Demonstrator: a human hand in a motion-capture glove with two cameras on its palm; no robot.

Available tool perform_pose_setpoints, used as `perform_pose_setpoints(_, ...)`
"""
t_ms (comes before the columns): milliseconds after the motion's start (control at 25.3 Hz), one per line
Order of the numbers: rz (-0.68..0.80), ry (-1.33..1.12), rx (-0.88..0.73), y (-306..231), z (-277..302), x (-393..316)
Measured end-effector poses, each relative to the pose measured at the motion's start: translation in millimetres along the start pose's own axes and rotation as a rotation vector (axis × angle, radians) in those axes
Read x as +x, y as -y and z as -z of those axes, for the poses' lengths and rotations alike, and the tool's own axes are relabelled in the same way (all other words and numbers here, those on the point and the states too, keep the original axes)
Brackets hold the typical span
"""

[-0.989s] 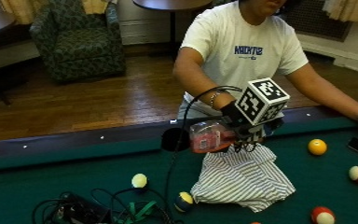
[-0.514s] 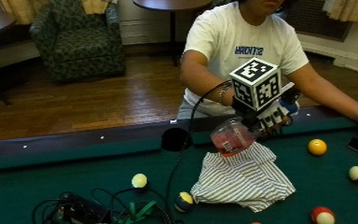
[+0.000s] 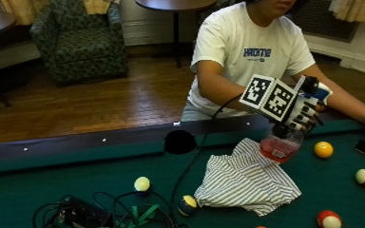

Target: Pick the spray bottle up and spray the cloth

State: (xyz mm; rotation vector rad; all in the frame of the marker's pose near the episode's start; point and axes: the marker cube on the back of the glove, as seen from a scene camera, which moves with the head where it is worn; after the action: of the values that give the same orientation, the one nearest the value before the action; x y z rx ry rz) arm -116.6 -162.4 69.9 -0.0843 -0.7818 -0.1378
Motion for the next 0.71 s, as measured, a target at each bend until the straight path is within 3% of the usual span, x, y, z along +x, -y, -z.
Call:
perform_pose_setpoints(277,-0.02,0.237,0.011,4.4,-56.1,-6.1)
perform_pose_setpoints(712,-0.111,0.388,0.044,5.5,-134.9,15.0)
